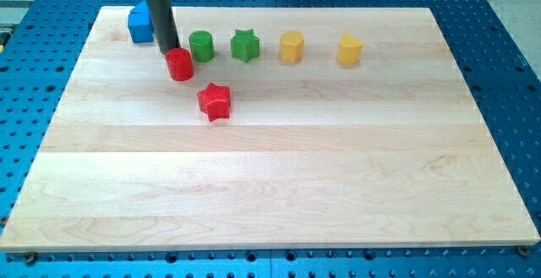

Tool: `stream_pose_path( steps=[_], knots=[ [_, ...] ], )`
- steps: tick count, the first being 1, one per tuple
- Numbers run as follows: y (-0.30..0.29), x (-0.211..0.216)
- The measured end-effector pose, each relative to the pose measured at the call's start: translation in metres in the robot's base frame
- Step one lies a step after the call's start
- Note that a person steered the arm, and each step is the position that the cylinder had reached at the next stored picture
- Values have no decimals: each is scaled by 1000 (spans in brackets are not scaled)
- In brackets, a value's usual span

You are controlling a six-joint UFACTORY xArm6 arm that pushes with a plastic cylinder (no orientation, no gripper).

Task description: Place the green star below the green circle

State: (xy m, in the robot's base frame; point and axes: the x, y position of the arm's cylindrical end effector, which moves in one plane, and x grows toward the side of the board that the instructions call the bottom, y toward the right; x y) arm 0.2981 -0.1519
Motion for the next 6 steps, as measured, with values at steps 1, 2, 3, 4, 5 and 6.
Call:
stream_pose_path(
  steps=[1,2,3,4,5,6],
  knots=[
    [0,0],
    [10,-11],
    [78,-53],
    [146,-62],
    [140,-35],
    [102,38]
  ],
)
